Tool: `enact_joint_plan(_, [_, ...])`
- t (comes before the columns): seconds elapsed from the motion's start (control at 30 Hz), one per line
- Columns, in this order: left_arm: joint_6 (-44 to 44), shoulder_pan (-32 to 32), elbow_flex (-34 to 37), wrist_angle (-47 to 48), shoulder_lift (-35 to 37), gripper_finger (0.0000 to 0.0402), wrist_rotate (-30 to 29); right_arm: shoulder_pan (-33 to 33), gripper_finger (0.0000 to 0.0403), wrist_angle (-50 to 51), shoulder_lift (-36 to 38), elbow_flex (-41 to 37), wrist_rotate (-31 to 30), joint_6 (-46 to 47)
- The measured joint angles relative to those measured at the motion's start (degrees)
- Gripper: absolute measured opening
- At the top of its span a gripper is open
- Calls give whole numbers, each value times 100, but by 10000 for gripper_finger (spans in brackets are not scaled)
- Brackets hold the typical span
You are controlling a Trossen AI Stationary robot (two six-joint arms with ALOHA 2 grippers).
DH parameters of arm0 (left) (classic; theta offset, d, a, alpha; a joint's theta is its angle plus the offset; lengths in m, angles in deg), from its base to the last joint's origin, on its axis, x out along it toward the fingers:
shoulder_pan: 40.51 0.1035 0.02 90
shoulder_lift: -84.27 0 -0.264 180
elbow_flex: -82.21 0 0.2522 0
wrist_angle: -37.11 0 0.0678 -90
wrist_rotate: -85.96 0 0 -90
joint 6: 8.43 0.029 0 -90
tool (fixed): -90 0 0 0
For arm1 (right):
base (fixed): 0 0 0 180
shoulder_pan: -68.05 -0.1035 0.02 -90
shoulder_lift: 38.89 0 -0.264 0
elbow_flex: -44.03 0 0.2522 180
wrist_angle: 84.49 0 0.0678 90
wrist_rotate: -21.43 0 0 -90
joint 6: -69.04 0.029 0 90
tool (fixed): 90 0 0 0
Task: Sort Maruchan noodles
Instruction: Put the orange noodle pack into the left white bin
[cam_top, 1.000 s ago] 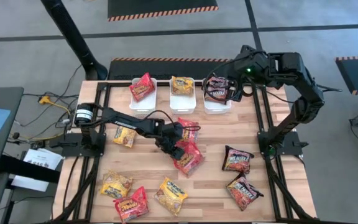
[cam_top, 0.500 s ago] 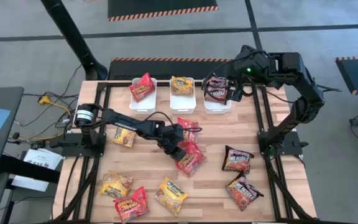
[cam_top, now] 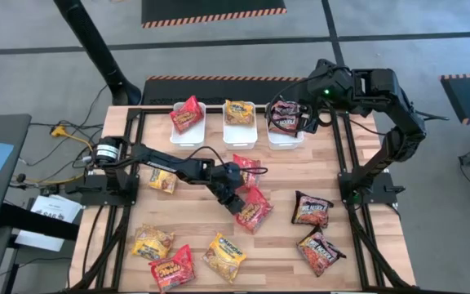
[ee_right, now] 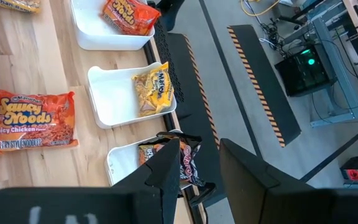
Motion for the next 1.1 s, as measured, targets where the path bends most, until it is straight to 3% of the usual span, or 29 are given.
enact_joint_plan(0.27, [315,-134,0,96,529,0,-294,0,137,0,0,0,0,-2])
enact_joint_plan(0.47, [613,-146,0,687,895,0,-441,0,137,2,0,0,0,-2])
enact_joint_plan(0.73, [705,-148,0,1058,905,0,-409,-4,137,2,0,0,10,-1])
enact_joint_plan(0.93, [695,-147,0,1083,900,0,-411,0,137,2,0,0,798,191])
enact_joint_plan(1.1, [653,-171,0,1081,900,0,-412,-4,137,0,0,0,885,153])
